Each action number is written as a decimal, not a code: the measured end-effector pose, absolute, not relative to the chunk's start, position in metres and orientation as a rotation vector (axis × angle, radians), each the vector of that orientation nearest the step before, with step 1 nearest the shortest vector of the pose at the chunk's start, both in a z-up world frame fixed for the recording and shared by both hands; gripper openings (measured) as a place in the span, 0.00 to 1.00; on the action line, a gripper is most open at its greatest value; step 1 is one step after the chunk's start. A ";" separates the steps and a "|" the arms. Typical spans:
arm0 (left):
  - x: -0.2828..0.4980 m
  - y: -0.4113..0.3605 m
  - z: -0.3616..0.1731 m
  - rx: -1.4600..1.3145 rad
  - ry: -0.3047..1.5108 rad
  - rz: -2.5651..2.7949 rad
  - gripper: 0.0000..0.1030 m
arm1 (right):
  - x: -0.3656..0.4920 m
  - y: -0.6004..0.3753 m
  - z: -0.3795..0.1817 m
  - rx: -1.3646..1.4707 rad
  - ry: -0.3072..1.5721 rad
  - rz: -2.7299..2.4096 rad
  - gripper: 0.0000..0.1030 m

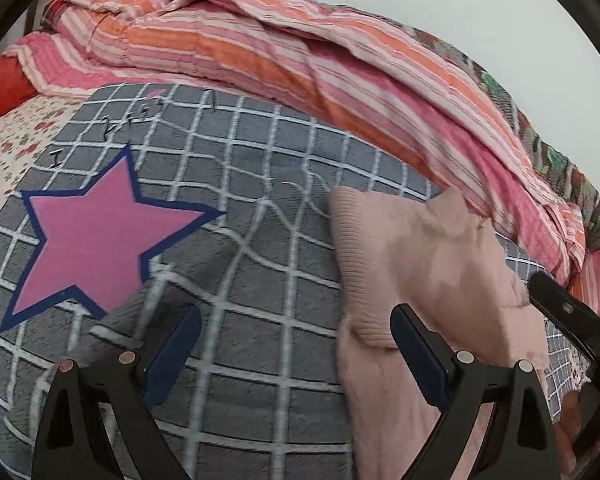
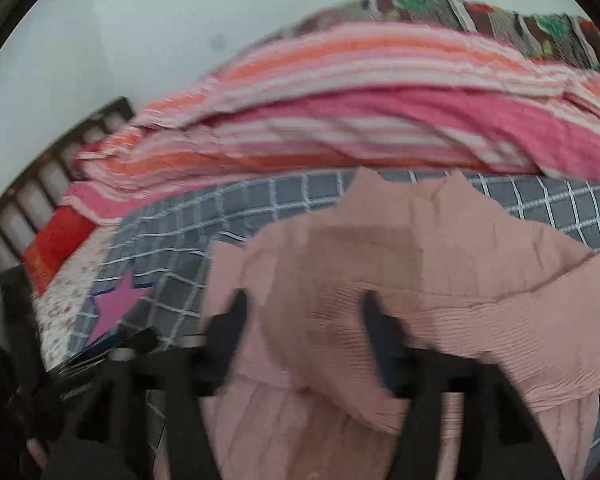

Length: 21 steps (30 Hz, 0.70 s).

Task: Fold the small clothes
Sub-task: 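Fold the held sleeve across the sweater body with the right gripper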

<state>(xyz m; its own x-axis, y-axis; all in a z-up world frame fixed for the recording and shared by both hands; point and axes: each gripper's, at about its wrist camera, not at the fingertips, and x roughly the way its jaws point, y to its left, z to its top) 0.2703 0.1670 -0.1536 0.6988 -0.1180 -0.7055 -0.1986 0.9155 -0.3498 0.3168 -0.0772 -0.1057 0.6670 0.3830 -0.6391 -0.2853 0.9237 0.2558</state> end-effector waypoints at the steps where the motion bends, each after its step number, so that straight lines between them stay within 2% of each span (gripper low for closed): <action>1: 0.271 0.164 -0.153 -0.423 0.798 0.038 0.93 | 0.312 -0.082 -0.103 0.135 0.740 0.388 0.67; 12: 0.279 0.107 -0.149 -0.312 0.792 -0.146 0.92 | 0.289 -0.197 -0.118 0.106 0.744 0.129 0.68; 16: 0.281 0.096 -0.150 -0.289 0.784 -0.209 0.71 | 0.284 -0.237 -0.135 0.183 0.770 0.068 0.68; 21: 0.287 0.099 -0.154 -0.292 0.773 -0.181 0.62 | 0.275 -0.253 -0.136 0.170 0.762 0.060 0.68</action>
